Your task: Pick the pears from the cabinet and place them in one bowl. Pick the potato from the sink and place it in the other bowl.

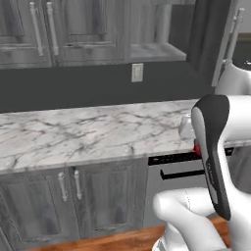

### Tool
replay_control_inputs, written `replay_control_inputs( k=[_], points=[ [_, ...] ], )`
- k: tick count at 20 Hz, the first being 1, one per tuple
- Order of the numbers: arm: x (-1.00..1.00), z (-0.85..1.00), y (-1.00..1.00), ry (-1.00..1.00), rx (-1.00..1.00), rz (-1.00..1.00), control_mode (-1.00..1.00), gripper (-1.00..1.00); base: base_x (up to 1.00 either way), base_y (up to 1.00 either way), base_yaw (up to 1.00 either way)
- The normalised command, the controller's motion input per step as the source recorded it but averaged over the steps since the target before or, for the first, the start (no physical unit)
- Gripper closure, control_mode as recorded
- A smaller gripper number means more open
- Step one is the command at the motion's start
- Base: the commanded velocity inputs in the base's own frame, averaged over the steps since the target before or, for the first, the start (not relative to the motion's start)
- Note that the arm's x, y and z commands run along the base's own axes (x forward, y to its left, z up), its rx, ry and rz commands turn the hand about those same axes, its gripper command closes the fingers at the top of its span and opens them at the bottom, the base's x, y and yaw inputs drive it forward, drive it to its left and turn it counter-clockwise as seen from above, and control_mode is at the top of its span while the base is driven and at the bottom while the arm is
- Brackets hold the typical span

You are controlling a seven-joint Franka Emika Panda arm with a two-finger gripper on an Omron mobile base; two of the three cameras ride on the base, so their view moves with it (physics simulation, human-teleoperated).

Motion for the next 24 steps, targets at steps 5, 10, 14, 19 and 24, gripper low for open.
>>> replay_control_inputs(
  k=[5,10,14,19,24],
  points=[
    [0.00,0.00,0.00,0.00,0.00,0.00,1.00,1.00,0.14,-0.91,0.10],
    [0.00,0.00,0.00,0.00,0.00,0.00,1.00,1.00,0.12,-0.97,0.09],
    [0.00,0.00,0.00,0.00,0.00,0.00,1.00,1.00,0.30,-0.97,0.09],
    [0.00,0.00,0.00,0.00,0.00,0.00,1.00,1.00,0.78,-0.40,0.01],
    [0.00,0.00,0.00,0.00,0.00,0.00,1.00,1.00,0.71,-0.01,-0.05]
  ],
)
